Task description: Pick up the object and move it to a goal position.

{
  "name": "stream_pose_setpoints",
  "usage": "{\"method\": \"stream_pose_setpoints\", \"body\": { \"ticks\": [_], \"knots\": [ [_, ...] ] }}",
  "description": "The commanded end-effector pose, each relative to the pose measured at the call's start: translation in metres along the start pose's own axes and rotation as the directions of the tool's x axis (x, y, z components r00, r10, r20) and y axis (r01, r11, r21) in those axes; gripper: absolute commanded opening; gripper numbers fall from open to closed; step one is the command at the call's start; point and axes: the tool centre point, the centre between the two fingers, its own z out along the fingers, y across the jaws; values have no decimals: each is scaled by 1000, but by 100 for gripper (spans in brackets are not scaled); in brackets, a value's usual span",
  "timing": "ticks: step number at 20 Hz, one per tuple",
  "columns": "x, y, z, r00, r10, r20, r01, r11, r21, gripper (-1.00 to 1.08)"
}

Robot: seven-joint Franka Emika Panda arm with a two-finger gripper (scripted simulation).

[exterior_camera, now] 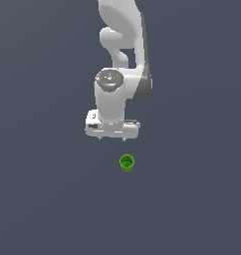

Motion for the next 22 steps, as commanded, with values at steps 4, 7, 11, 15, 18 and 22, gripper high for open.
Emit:
{"method": "stream_pose_setpoints", "body": {
  "ticks": [4, 7, 11, 15, 18, 22],
  "knots": [
    [1, -4, -1, 1000, -10, -1, 10, 1000, 0, 100],
    [2, -14, -2, 999, -37, -3, 37, 999, -1, 100],
    [3, -25, -5, 998, -70, -6, 70, 998, -2, 100],
    [3, -24, -4, 998, -67, -6, 67, 998, -2, 100],
    [4, -25, -4, 999, -53, -6, 53, 999, -1, 100],
    [6, -26, -3, 1000, -15, -6, 15, 1000, 1, 100]
  ]
}}
